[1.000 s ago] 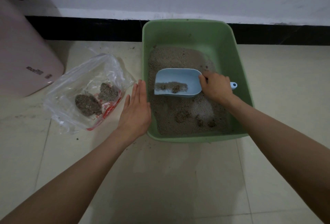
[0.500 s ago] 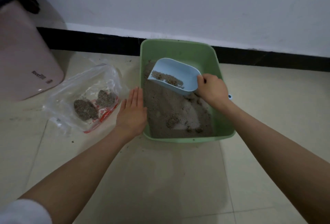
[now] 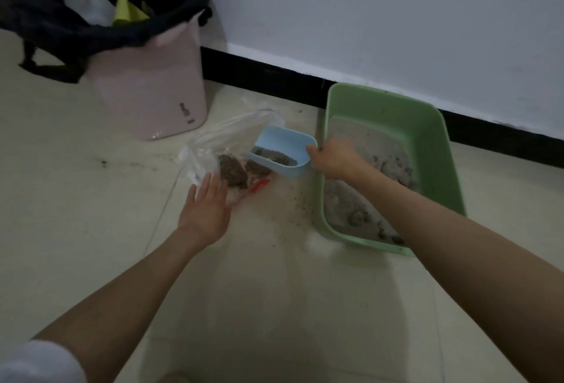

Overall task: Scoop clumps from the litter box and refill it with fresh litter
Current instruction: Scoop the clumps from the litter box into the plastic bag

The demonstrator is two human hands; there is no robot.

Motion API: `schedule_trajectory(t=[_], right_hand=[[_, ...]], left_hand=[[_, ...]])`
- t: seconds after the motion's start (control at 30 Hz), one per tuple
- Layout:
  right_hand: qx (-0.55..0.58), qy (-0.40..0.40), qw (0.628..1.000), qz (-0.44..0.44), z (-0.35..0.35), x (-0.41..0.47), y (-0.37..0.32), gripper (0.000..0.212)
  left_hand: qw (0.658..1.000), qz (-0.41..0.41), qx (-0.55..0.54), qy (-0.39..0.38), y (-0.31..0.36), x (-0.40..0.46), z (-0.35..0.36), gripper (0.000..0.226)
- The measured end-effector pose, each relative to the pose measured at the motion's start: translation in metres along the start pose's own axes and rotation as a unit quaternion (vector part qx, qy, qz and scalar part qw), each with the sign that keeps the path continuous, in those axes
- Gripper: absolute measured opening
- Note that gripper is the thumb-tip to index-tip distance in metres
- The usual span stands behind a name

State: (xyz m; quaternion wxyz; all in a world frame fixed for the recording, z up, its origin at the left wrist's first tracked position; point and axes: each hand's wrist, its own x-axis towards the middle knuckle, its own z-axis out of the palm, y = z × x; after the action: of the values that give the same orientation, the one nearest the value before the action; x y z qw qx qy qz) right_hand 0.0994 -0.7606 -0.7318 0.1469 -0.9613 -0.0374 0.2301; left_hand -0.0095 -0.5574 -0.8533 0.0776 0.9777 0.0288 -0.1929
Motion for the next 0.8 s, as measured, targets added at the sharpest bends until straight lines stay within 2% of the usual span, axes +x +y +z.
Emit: schedule_trajectory(t=[0.1, 0.17, 0.27, 0.37, 0.43, 0.53, 0.67, 0.8], right_hand=[[-0.073, -0.040, 0.996, -0.025, 0.006, 0.005, -0.034, 0.020], [-0.143, -0.044, 0.988, -0.042, 0.007, 0.004, -0.048, 0.019], [-0.249, -0.002, 0.966, -0.071, 0.001, -0.005, -0.060, 0.009], [-0.304, 0.025, 0.949, -0.075, -0.007, -0.010, -0.052, 0.016], [-0.266, 0.039, 0.961, -0.061, -0.014, -0.012, -0.035, 0.011], [-0.107, 0.056, 0.993, -0.014, -0.029, -0.017, 0.004, 0.022], [0.063, 0.084, 0.994, 0.033, -0.054, -0.038, 0.065, 0.024], [0.084, 0.112, 0.987, 0.083, -0.063, -0.057, 0.125, 0.025]], left_hand=[[1.000, -0.011, 0.022, -0.018, -0.019, -0.002, 0.004, 0.062], [1.000, -0.007, 0.022, -0.019, -0.022, -0.001, 0.004, 0.064], [1.000, -0.002, 0.023, -0.015, -0.022, 0.001, 0.002, 0.064], [1.000, 0.003, 0.017, -0.001, -0.018, 0.001, -0.001, 0.064], [1.000, 0.013, 0.004, 0.007, -0.011, 0.001, -0.004, 0.063], [0.998, 0.044, -0.029, 0.028, 0.010, 0.002, -0.014, 0.062], [0.989, 0.119, -0.073, 0.050, 0.060, 0.009, -0.027, 0.063], [0.980, 0.184, -0.047, 0.055, 0.112, 0.017, -0.031, 0.063]])
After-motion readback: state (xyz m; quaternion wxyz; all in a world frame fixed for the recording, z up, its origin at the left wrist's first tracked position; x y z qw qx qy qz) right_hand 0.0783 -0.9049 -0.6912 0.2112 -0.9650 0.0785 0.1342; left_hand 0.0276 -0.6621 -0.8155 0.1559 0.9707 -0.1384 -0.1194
